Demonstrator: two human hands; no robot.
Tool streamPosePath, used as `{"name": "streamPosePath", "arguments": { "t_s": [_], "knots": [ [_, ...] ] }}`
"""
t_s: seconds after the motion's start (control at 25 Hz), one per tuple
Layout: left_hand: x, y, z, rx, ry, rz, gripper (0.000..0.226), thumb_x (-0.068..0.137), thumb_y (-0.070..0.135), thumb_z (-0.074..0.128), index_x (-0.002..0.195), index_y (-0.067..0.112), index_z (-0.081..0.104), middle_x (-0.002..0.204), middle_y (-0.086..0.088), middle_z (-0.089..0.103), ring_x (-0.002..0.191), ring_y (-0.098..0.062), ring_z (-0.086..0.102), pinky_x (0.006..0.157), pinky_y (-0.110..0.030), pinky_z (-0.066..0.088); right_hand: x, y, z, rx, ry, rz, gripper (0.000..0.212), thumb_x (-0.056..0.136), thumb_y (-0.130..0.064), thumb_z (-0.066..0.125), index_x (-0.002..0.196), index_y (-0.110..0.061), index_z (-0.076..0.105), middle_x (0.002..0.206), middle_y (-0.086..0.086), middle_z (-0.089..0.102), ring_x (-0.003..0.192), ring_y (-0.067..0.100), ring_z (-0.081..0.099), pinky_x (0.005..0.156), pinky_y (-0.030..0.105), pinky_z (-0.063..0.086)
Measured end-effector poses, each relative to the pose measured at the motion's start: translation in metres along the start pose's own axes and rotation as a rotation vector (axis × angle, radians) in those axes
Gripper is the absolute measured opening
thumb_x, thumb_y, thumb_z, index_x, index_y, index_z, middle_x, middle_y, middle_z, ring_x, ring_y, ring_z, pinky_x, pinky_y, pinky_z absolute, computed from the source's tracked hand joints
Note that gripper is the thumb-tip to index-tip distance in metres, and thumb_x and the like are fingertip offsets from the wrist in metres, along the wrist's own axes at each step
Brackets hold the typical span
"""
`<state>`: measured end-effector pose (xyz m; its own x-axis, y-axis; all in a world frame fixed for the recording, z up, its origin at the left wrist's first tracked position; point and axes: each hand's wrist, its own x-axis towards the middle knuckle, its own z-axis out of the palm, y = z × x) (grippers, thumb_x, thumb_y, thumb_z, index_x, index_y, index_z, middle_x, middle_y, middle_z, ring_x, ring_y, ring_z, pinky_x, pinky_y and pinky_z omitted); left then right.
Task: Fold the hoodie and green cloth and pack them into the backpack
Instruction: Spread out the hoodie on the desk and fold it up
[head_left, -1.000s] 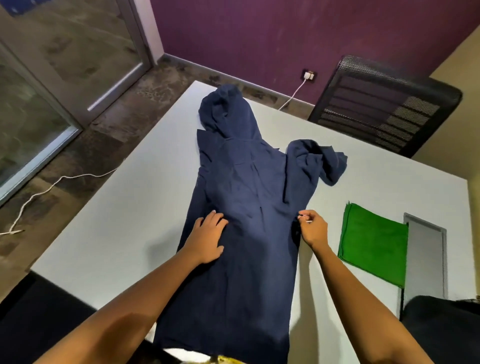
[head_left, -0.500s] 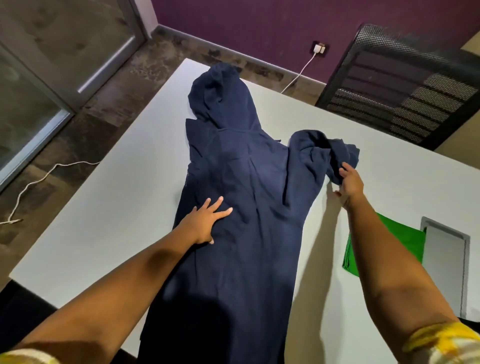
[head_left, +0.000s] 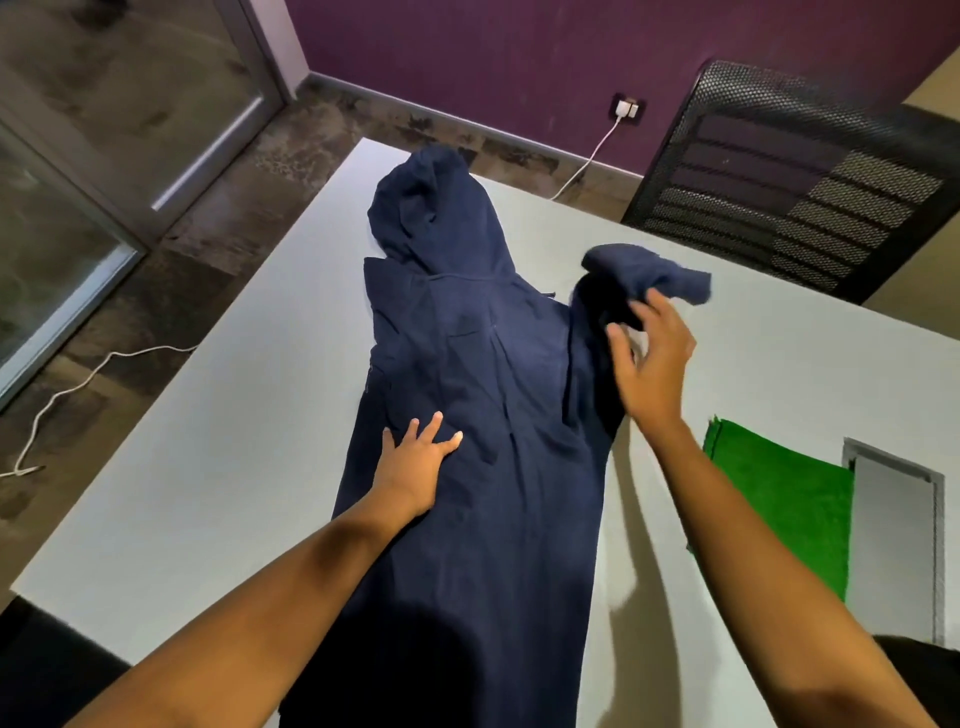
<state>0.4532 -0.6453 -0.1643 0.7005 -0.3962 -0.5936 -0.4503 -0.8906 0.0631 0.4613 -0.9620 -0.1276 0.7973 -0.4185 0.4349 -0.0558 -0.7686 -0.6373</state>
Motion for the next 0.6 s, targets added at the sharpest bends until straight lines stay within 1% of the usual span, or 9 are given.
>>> {"name": "streamPosePath", "arguments": {
  "t_s": [0.08,0.12,0.2,0.24,0.32,0.4,0.48,0.56,0.6],
  "knots": [
    [-0.001,0.010,0.000,-0.019,0.111,-0.003,0.088,0.081,0.019,0.073,0.155,0.031,0.026,0.158,-0.006,0.024,0.147,-0.029,0.023,0.118,-0.047,0.022,-0.042,-0.022,-0.001,-0.012,-0.122,-0.305,0.027,0.089,-0.023,0.071,0.113,-0.012,0.069,0.132,0.002,0.062,0.130,0.018,0.052,0.107,0.042,0.032],
    [0.000,0.014,0.001,-0.170,0.190,-0.020,0.077,0.081,0.021,0.071,0.150,0.026,0.036,0.148,-0.006,0.038,0.138,-0.027,0.035,0.113,-0.041,0.032,-0.066,-0.020,0.002,-0.041,-0.241,-0.424,0.023,0.088,-0.026,0.070,0.109,-0.016,0.071,0.131,-0.004,0.063,0.134,0.017,0.049,0.109,0.045,0.031],
    [-0.002,0.025,-0.005,-0.725,0.325,-0.130,0.053,0.083,0.016,0.066,0.133,0.018,0.049,0.128,-0.005,0.052,0.119,-0.025,0.053,0.097,-0.036,0.047,-0.105,-0.002,0.005,-0.099,-0.516,-0.518,0.015,0.087,-0.029,0.067,0.101,-0.024,0.072,0.128,-0.011,0.065,0.139,0.015,0.044,0.111,0.051,0.030],
    [-0.001,0.031,-0.007,-0.955,0.347,-0.201,0.045,0.083,0.014,0.064,0.126,0.015,0.051,0.122,-0.005,0.055,0.111,-0.025,0.058,0.089,-0.034,0.050,-0.119,0.010,0.007,-0.116,-0.629,-0.499,0.014,0.087,-0.030,0.065,0.098,-0.025,0.072,0.126,-0.012,0.066,0.140,0.014,0.042,0.110,0.053,0.032],
    [0.001,0.037,-0.012,-1.190,0.303,-0.336,0.045,0.084,0.016,0.065,0.125,0.015,0.046,0.118,-0.004,0.057,0.104,-0.024,0.060,0.080,-0.031,0.048,-0.135,0.025,0.009,-0.138,-0.736,-0.400,0.015,0.089,-0.030,0.060,0.099,-0.026,0.071,0.126,-0.012,0.065,0.141,0.014,0.040,0.110,0.052,0.033],
    [0.005,0.036,-0.012,-1.358,0.251,-0.407,0.054,0.082,0.028,0.073,0.127,0.016,0.045,0.118,-0.002,0.059,0.103,-0.021,0.059,0.083,-0.032,0.050,-0.141,0.026,0.009,-0.166,-0.741,-0.336,0.019,0.090,-0.030,0.057,0.104,-0.026,0.071,0.128,-0.012,0.064,0.140,0.012,0.040,0.116,0.044,0.027],
    [0.013,0.034,-0.012,-1.562,0.205,-0.467,0.074,0.069,0.046,0.085,0.127,0.016,0.049,0.120,-0.001,0.061,0.105,-0.020,0.061,0.092,-0.037,0.053,-0.143,0.025,0.007,-0.162,-0.726,-0.307,0.021,0.090,-0.028,0.058,0.107,-0.026,0.071,0.127,-0.011,0.065,0.137,0.013,0.044,0.116,0.033,0.024],
    [0.016,0.036,-0.016,-1.573,0.219,-0.540,0.086,0.064,0.045,0.090,0.131,0.015,0.045,0.127,-0.004,0.056,0.110,-0.023,0.059,0.096,-0.041,0.052,-0.144,0.024,0.005,-0.134,-0.687,-0.237,0.023,0.089,-0.026,0.060,0.110,-0.025,0.070,0.123,-0.011,0.066,0.131,0.014,0.048,0.111,0.029,0.029],
    [0.014,0.038,-0.018,-1.438,0.313,-0.562,0.086,0.067,0.037,0.088,0.135,0.015,0.040,0.132,-0.007,0.049,0.114,-0.027,0.055,0.097,-0.043,0.051,-0.145,0.024,0.004,-0.120,-0.658,-0.191,0.023,0.089,-0.025,0.061,0.111,-0.025,0.069,0.121,-0.011,0.066,0.127,0.013,0.050,0.109,0.031,0.033]
  ]
}}
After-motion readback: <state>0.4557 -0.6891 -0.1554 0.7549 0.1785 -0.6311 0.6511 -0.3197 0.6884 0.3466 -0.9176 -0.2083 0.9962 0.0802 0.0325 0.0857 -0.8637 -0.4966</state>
